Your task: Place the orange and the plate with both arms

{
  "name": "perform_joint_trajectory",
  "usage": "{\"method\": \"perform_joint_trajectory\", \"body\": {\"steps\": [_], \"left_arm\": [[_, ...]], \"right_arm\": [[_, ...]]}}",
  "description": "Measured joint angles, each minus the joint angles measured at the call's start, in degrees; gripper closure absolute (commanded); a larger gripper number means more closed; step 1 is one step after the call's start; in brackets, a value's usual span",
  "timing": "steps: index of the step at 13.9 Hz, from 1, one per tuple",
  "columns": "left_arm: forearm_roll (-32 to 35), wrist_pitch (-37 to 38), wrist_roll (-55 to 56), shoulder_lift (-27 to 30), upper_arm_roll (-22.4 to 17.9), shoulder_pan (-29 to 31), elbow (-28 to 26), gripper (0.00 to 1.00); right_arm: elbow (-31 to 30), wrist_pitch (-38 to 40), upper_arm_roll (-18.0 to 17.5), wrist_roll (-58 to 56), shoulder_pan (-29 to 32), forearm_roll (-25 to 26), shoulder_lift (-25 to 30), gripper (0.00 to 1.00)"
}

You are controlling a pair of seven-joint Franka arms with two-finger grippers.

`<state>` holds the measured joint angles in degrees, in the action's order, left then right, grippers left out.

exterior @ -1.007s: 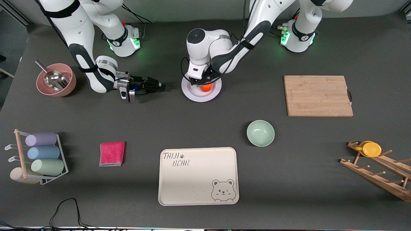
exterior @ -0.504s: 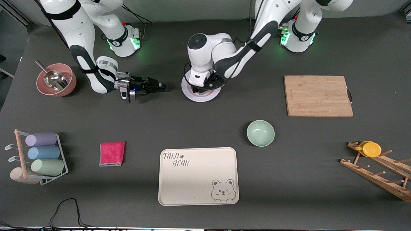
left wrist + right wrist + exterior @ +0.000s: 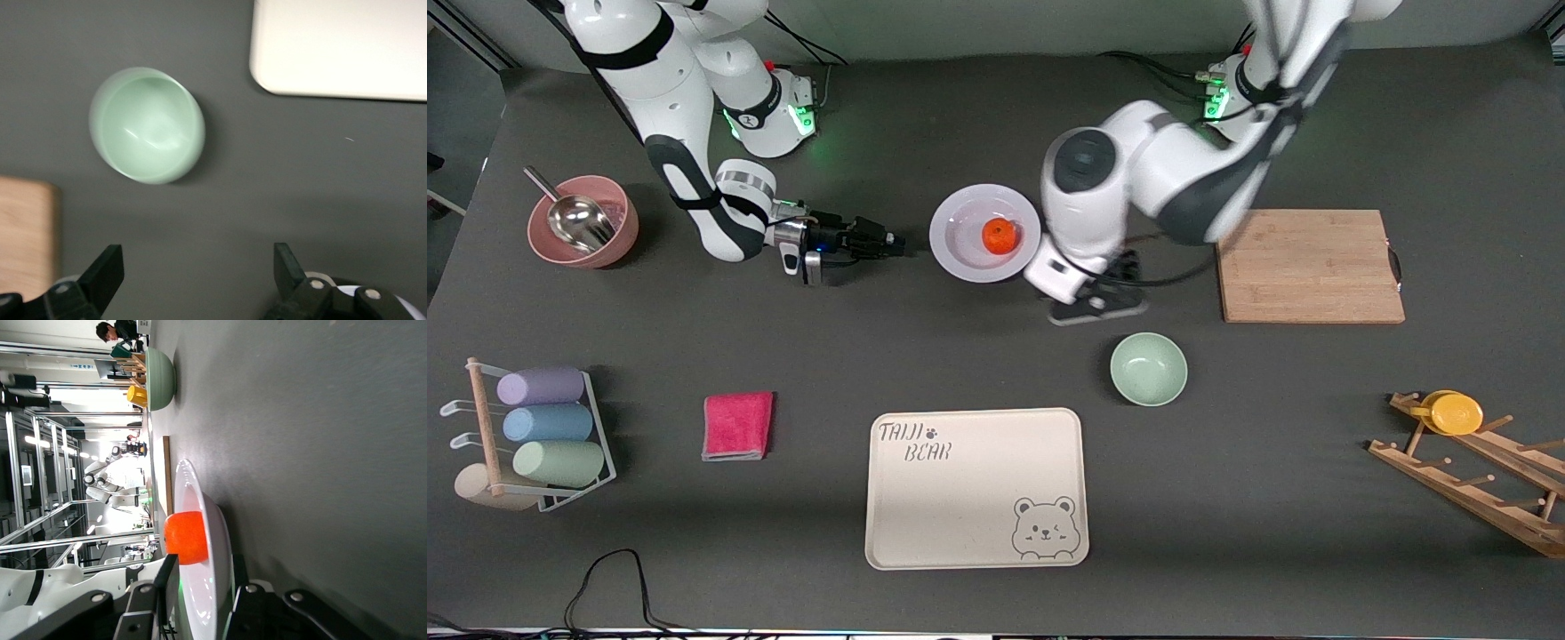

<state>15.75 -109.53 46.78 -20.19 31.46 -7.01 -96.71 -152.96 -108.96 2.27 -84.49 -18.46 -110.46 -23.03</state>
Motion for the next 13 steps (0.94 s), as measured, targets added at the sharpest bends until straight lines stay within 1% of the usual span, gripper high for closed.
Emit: {"method": "perform_joint_trajectory", "body": {"steps": [2, 3, 5, 6, 7, 8, 10, 11, 13], "left_arm": [[-1.63, 6.09, -10.77, 2.38, -0.16, 7.08, 3.08, 0.0], [-1.86, 8.62, -13.74, 3.11, -0.26, 9.72, 5.03, 0.0], [-1.91, 11.31, -17.59, 4.38, -0.32, 14.11, 7.83, 0.0], [-1.93, 11.88, -21.72, 5.13, -0.35, 16.46, 8.74, 0.0], [-2.5, 12.21, -26.55, 6.0, -0.41, 19.05, 9.34, 0.0], [-4.47, 12.36, -30.78, 6.94, -0.47, 21.95, 9.64, 0.0], [-10.04, 12.66, -39.62, 8.71, -0.57, 29.16, 9.7, 0.0], [-11.79, 12.87, -44.56, 9.39, -0.61, 32.75, 9.71, 0.0], [-13.01, 14.98, -49.12, 10.68, -0.76, 36.96, 9.72, 0.0]], "right_arm": [[0.53, -0.05, -0.69, -0.36, -0.08, -0.61, -0.36, 0.61], [0.93, -0.05, -0.89, -1.13, -0.08, -1.18, -0.86, 0.61], [1.6, -0.05, -2.12, -2.33, -0.08, -3.44, -2.16, 0.61], [1.87, -0.05, -2.86, -2.66, -0.12, -4.35, -2.63, 0.61], [2.08, -0.05, -3.4, -3.18, -0.14, -5.1, -2.98, 0.61], [2.27, -0.05, -3.83, -3.61, -0.15, -5.68, -3.22, 0.61], [2.5, -0.05, -4.74, -4.35, -0.18, -6.81, -3.58, 0.61], [2.56, -0.05, -5.12, -5.02, -0.2, -7.45, -3.75, 0.61], [2.6, 0.02, -5.96, -6.75, -0.2, -8.96, -4.07, 0.61]]}}
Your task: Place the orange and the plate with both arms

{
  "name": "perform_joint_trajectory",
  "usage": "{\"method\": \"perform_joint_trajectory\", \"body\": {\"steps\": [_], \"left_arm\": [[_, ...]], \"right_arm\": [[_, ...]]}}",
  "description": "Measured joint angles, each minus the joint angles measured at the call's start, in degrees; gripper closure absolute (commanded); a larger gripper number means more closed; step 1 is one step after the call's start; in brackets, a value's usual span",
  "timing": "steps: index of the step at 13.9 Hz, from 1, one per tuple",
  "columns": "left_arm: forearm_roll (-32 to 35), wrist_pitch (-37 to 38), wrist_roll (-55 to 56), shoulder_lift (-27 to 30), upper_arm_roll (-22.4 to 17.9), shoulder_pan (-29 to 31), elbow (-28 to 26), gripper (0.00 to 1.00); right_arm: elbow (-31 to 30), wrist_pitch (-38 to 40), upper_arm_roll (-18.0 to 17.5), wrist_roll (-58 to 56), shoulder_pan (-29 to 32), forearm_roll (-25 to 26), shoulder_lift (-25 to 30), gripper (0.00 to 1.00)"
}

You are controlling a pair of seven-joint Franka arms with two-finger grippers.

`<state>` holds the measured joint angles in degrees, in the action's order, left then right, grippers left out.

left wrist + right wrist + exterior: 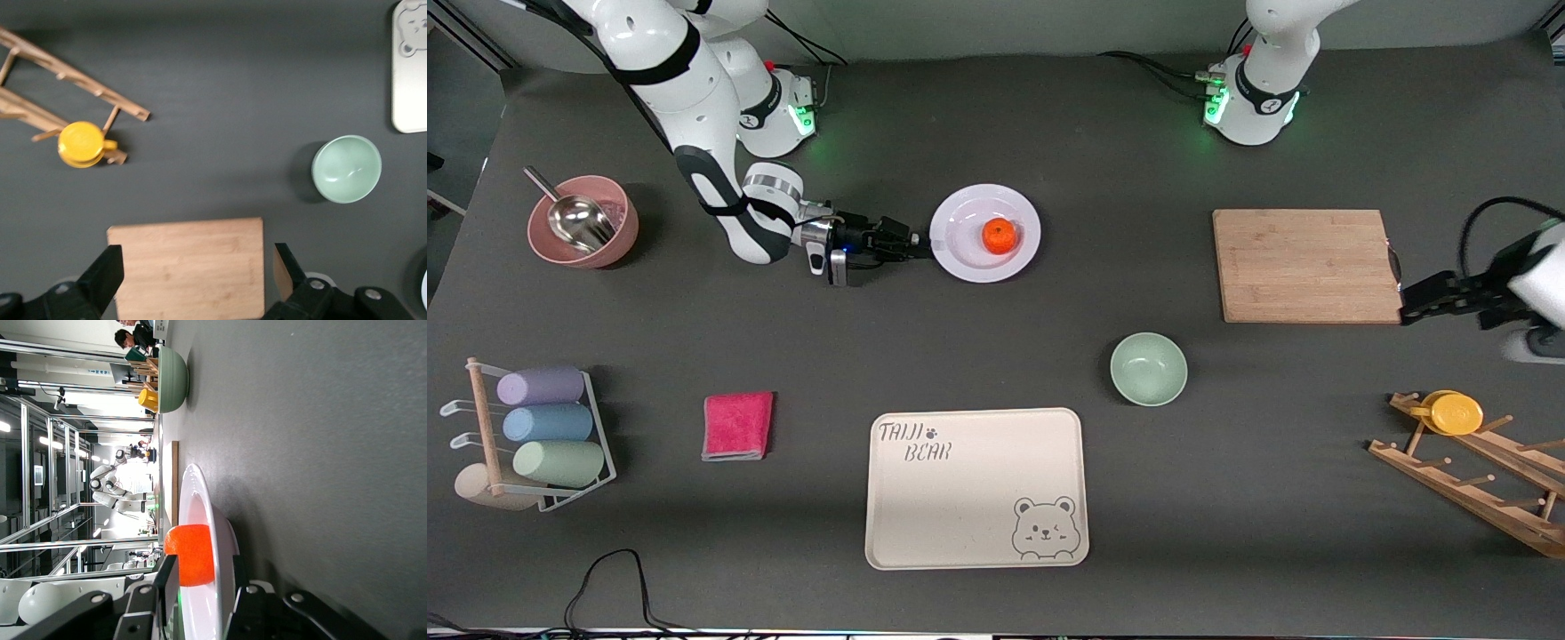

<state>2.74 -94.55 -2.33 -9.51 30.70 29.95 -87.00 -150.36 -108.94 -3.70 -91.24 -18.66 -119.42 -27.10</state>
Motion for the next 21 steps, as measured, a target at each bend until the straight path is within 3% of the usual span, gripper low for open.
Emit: {"method": "perform_joint_trajectory", "body": {"steps": [8, 14, 21], "left_arm": [[-0.09, 4.32, -0.84, 2.69, -0.54, 2.41, -0.16, 0.0], [3.58, 2.89, -1.09, 2.58, 0.13, 1.85, -0.36, 0.0], [5.61, -1.3, -3.55, 0.1, 0.25, 0.64, -1.31, 0.0]], "right_arm": [[0.58, 0.0, -2.46, -2.36, 0.0, -2.18, -0.84, 0.61], [0.54, 0.01, -2.79, -4.67, -0.05, -2.19, -1.22, 0.96], [0.6, 0.12, -2.81, -4.87, -0.06, -2.19, -1.48, 1.0]]}}
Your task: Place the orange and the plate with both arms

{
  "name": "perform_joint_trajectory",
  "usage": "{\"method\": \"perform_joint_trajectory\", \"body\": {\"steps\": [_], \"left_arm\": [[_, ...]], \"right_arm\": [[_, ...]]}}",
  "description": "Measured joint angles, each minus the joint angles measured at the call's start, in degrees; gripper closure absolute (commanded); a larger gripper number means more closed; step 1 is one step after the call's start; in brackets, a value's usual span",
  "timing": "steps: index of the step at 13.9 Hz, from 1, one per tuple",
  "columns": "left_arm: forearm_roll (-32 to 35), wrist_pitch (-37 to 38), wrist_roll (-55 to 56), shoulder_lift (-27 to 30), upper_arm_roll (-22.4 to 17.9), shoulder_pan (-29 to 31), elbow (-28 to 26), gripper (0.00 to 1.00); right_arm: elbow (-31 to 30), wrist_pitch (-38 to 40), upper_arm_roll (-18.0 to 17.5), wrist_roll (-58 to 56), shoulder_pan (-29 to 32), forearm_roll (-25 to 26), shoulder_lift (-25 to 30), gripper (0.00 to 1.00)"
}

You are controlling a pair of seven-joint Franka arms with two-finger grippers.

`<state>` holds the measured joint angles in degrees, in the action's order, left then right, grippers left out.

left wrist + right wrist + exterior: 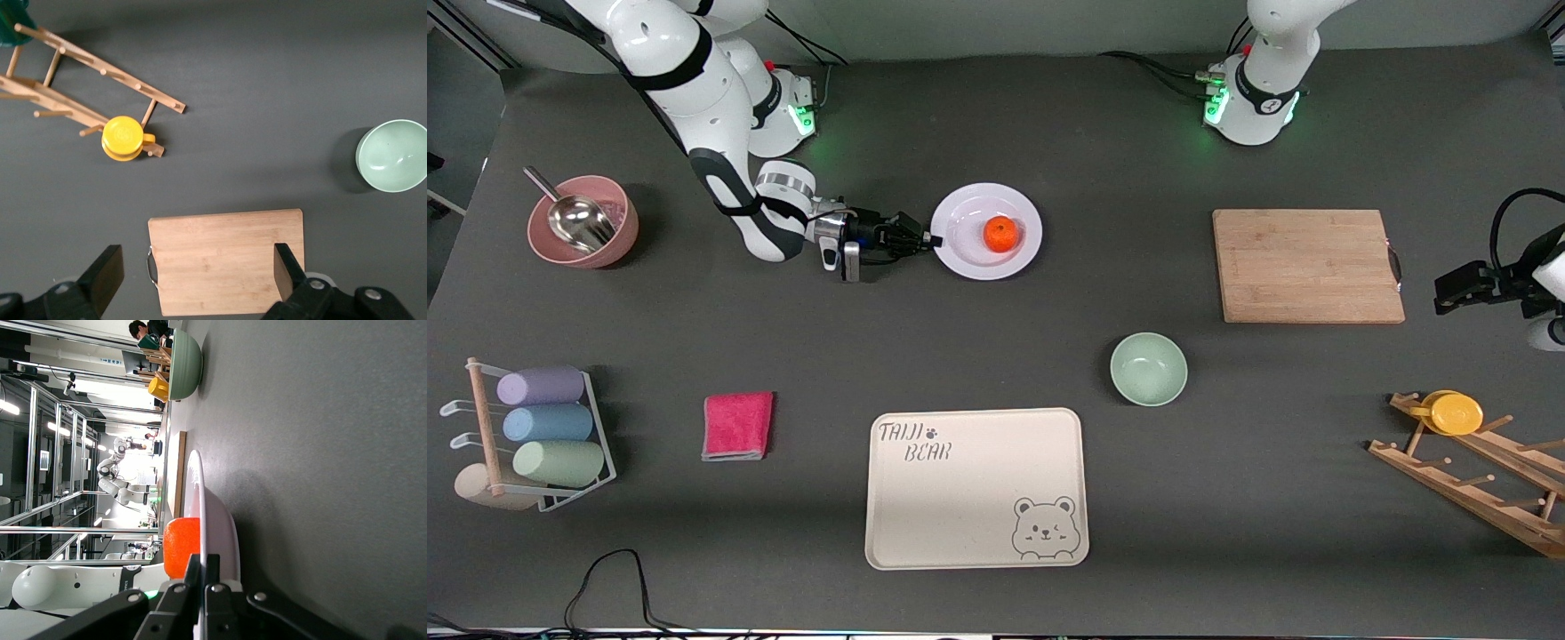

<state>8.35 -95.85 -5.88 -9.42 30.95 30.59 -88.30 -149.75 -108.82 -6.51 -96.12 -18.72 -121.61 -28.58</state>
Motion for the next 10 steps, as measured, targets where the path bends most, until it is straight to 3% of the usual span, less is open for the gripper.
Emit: {"method": "perform_joint_trajectory", "body": {"steps": [6, 10], "left_arm": [[-0.05, -6.71, -2.17, -0.28, -0.7, 0.38, -4.06, 0.0], [-0.03, -10.89, -0.4, -0.25, -0.66, 0.77, -7.27, 0.0]], "right_arm": [[1.46, 1.09, -0.01, 2.02, 0.55, -0.15, 0.37, 1.0], [2.03, 1.25, -0.02, 11.91, 1.55, 0.18, 7.53, 1.0]]}}
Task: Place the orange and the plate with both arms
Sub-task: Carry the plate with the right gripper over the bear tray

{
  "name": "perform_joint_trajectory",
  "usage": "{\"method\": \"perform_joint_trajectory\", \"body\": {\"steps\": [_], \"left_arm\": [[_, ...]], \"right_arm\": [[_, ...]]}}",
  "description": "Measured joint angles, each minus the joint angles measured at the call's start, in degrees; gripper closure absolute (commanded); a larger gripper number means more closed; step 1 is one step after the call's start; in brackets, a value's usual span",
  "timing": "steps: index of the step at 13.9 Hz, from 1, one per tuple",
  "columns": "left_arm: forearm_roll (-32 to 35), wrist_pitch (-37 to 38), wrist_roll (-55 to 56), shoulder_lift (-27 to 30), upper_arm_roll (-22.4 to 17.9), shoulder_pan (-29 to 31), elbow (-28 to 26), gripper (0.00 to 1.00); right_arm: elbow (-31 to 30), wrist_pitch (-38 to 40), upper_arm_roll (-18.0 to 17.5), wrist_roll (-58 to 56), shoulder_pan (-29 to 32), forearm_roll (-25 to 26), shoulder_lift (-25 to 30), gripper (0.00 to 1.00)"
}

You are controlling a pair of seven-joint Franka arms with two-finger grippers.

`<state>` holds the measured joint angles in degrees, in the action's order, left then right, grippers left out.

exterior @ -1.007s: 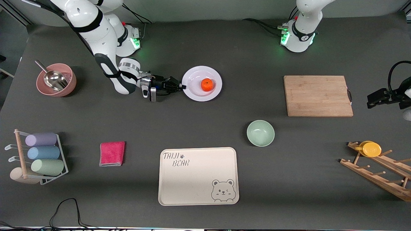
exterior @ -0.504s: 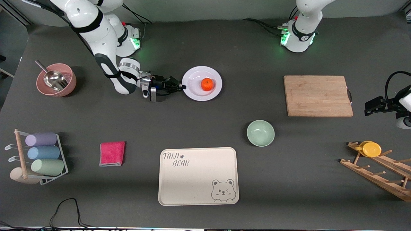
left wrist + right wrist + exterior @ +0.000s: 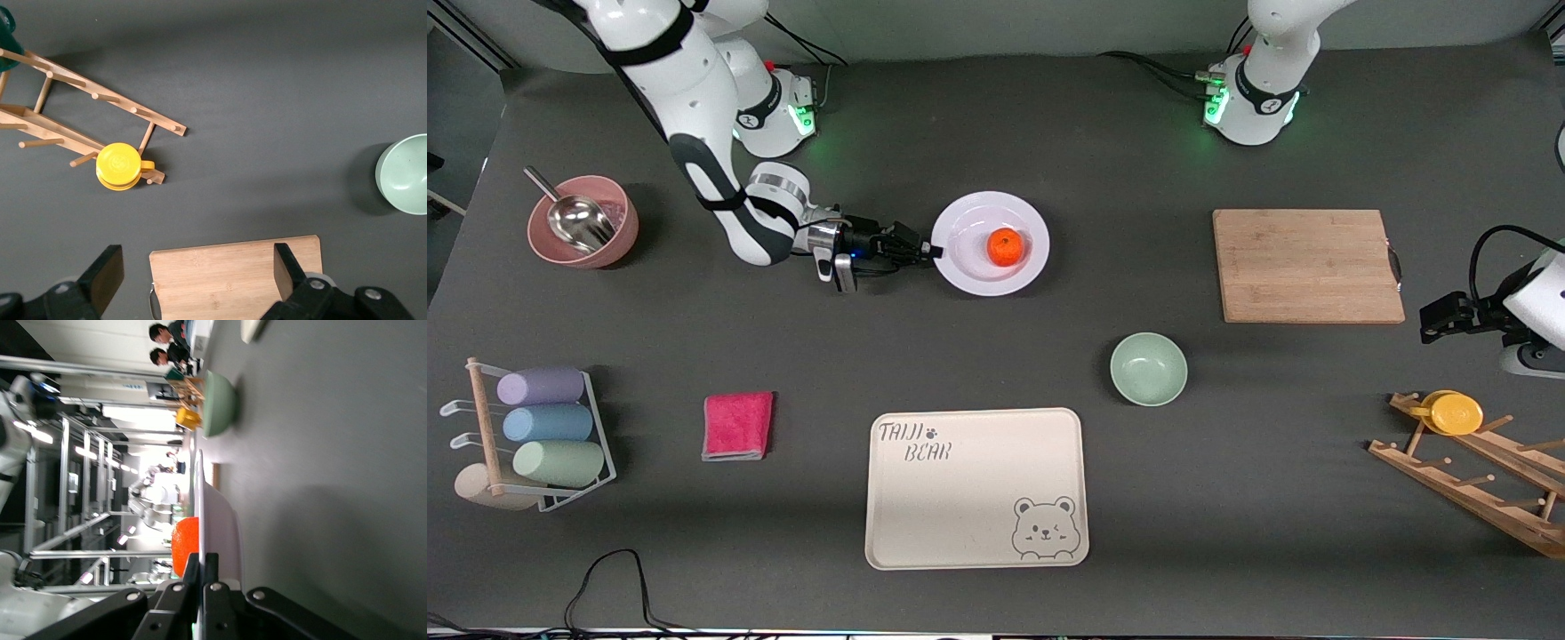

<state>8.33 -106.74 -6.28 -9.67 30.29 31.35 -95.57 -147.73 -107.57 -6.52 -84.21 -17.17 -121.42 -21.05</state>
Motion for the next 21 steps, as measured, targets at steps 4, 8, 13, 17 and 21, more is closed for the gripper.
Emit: {"method": "perform_joint_trajectory", "body": {"steps": [4, 8, 13, 17, 21], "left_arm": [[0.01, 3.33, 4.09, 3.14, 0.17, 0.06, 0.34, 0.0], [-0.07, 9.07, 5.04, 8.2, 1.76, -0.41, 0.35, 0.0], [-0.08, 6.96, 5.4, 7.95, 1.57, -0.5, 0.13, 0.0], [-1.78, 6.97, 5.4, 7.9, -1.48, -3.05, 0.05, 0.0], [-2.58, 6.97, 5.41, 7.89, -25.22, -27.08, 0.04, 0.0]], "right_arm": [[-1.62, -0.08, 0.01, 12.57, 3.91, 7.55, 10.95, 1.0], [-2.7, -0.44, 0.0, 16.76, 4.95, 8.63, 15.82, 1.0], [12.61, -1.23, 3.21, 24.22, 7.65, 18.21, 6.08, 1.0], [34.65, -1.34, 5.77, 33.76, 8.39, 21.11, -8.38, 1.0], [54.04, -1.44, 6.95, 39.84, 8.36, 22.83, -21.43, 1.0]]}}
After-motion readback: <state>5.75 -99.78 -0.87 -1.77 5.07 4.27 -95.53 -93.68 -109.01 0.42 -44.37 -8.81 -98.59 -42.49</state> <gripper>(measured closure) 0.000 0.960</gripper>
